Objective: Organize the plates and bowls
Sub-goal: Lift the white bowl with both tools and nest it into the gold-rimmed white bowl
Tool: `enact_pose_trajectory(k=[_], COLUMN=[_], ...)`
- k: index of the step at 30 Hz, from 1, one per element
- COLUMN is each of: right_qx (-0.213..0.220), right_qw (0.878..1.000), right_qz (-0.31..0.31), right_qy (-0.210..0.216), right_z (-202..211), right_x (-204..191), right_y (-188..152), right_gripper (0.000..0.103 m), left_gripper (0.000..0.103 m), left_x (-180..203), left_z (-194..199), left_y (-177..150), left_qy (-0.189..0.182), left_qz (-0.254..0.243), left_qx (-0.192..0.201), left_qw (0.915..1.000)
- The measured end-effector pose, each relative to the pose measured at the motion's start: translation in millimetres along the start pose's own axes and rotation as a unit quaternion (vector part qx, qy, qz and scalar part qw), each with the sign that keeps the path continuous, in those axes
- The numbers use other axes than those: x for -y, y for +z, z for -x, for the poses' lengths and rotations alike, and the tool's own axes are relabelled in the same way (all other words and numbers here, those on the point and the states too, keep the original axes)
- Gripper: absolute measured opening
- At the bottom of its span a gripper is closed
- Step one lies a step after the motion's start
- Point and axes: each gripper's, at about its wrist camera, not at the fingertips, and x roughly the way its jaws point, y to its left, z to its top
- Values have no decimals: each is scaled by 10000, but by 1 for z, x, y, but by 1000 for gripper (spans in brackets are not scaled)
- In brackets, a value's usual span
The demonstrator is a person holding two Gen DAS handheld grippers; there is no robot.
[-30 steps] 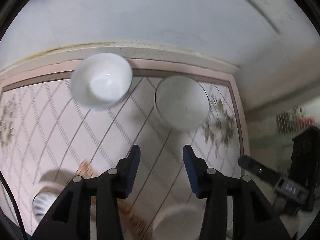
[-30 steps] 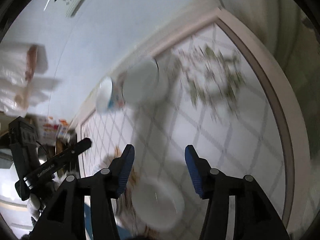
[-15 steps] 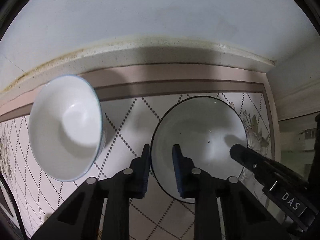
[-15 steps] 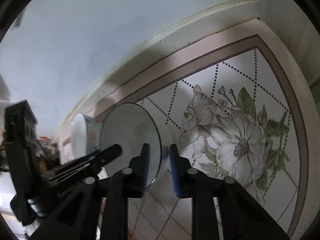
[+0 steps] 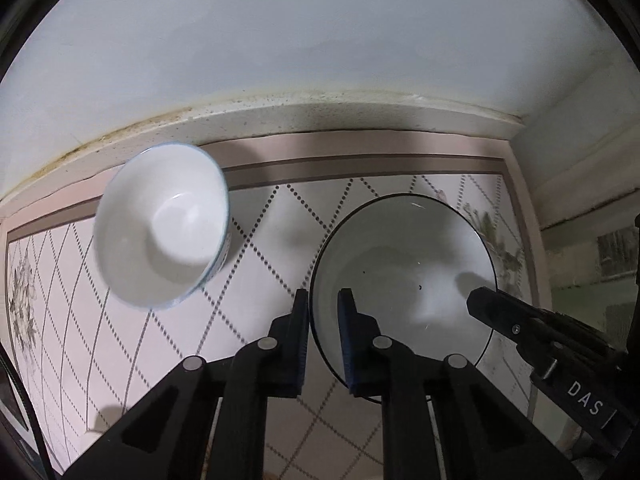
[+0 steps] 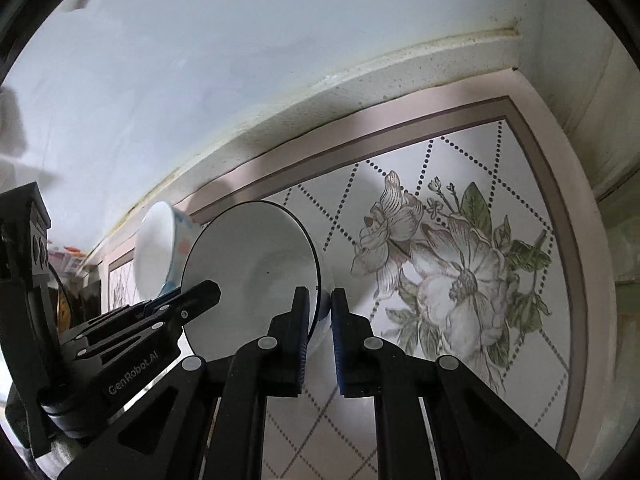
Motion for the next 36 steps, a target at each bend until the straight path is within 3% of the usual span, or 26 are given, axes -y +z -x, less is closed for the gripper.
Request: enact_pose_trajectory(k=[10, 17, 26, 36], right_qx=[235, 189, -217, -500], right_qw=[9992, 9990, 9993, 9984], right_qz=[234, 317, 140, 31], right_qy=[215, 253, 272, 262], right_z=[80, 117, 106, 82], right_x=[-17, -20, -5, 6], right_y=[-61, -127, -188, -214], right_gripper=[13, 13, 13, 13], left_gripper=[12, 12, 12, 12], left_x=[16, 21, 16, 18], left_z=[72, 90, 68, 48], left_y=[-64, -120, -173, -187], left_qy=[-344, -482, -435, -237], left_qz=[-181, -283, -394, -496], left_qx=[264, 98, -387, -572], left_qw=[9989, 9984, 9975, 9969])
